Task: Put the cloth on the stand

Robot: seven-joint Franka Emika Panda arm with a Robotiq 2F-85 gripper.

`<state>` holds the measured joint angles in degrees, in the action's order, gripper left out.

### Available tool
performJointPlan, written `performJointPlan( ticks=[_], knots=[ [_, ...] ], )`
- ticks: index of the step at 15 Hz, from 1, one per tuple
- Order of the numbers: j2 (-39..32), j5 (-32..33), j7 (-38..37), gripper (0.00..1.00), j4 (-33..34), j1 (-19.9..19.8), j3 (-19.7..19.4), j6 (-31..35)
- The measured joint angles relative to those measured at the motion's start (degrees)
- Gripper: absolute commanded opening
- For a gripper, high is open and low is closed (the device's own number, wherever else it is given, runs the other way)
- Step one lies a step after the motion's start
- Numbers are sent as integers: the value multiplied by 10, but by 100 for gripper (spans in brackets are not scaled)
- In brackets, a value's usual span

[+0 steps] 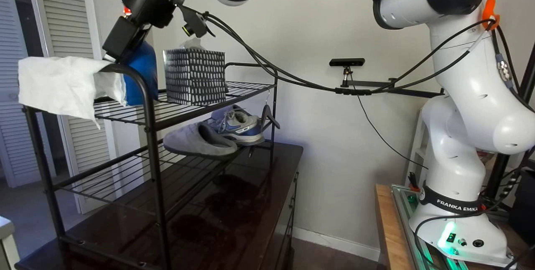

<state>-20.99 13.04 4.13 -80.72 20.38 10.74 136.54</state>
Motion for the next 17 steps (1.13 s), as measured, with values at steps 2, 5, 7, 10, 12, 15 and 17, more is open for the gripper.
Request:
performJointPlan(
  ticks=[2, 5, 7, 10, 12, 15, 17],
  knots=[
    [2, 25, -18, 100, 0, 7, -5, 0],
    [8, 78, -54, 100, 0, 21, -19, 0],
    [13, 118, -81, 100, 0, 31, -30, 1],
    [21, 127, -87, 100, -1, 33, -30, 16],
    [26, 119, -83, 100, -2, 30, -23, 50],
    [40, 50, -37, 100, -19, 12, 4, 130],
    [52, -27, 31, 100, -38, -10, 42, 167]
  ],
)
